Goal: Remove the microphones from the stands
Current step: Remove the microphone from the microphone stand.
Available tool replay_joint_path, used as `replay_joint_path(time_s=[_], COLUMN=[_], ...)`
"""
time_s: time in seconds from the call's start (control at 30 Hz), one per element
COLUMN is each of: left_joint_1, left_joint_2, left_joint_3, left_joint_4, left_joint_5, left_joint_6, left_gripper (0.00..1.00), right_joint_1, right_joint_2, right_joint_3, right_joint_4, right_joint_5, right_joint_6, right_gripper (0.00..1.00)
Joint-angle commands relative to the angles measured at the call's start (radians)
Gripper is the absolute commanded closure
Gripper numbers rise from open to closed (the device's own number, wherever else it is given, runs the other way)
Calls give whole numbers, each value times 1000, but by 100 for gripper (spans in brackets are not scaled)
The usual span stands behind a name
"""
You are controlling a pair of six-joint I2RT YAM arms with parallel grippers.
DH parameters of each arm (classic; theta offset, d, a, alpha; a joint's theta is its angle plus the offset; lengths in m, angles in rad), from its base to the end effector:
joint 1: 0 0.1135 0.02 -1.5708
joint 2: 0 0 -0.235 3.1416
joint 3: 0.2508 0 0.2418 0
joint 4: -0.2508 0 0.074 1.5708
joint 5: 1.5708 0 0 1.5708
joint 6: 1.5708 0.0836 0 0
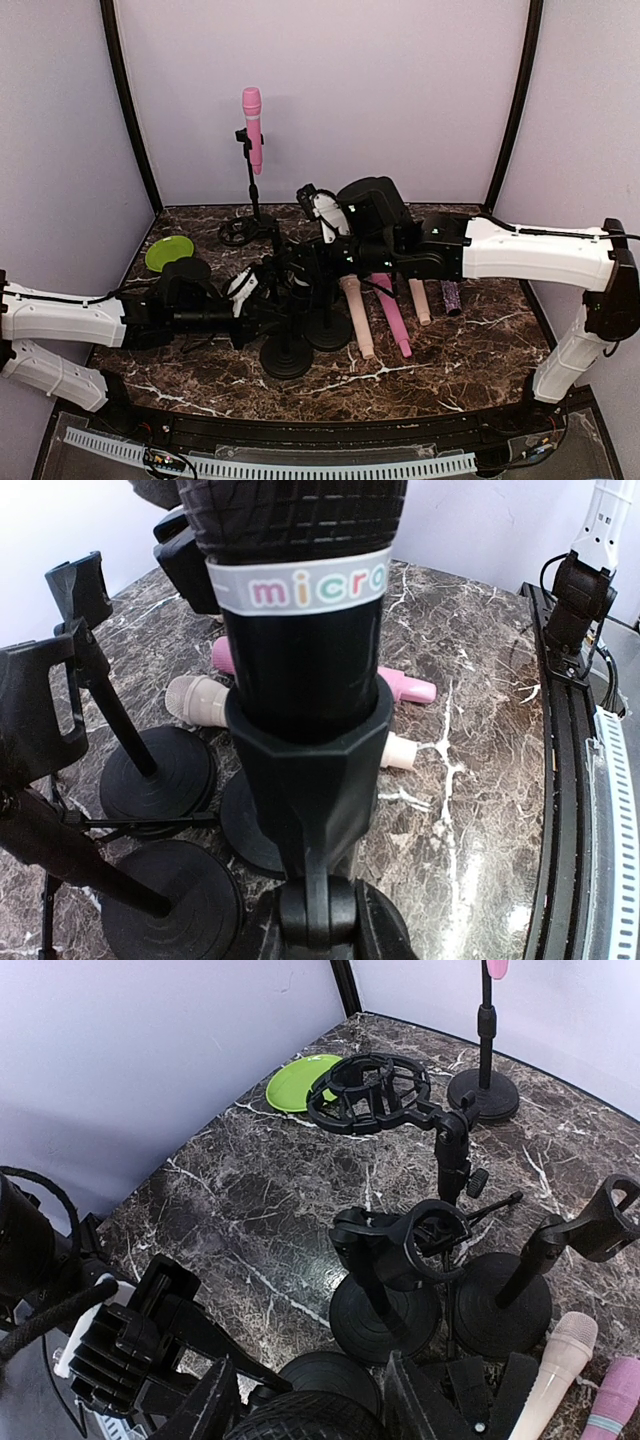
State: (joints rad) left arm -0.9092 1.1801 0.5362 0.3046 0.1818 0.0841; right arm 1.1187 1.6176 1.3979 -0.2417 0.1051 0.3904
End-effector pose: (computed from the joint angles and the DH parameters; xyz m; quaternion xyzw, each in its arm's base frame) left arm 0.1731 -0.2469 0.1862 0.4335 0.6898 -0.2985 0.4972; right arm 0.1885 0.3680 0.2858 -0.2765 0.8031 0.3277 0.4138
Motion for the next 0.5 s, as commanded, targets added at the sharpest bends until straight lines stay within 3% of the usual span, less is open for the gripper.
replay_joint_path(time_s=[0.0, 0.47], left_joint_1=[0, -2], left_joint_2=[28, 24], left_joint_3=[-11, -15], left_joint_4=[-109, -103], left_joint_5=[-74, -74], left_joint_6=[40, 39], left_gripper=[100, 100], right_joint_1=[-13, -23], right_joint_2=[-33, -174], right_joint_3=[80, -146], right_joint_4=[161, 489], right_joint_5=[37, -239], right_joint_6=[-8, -131], right_gripper=[87, 85])
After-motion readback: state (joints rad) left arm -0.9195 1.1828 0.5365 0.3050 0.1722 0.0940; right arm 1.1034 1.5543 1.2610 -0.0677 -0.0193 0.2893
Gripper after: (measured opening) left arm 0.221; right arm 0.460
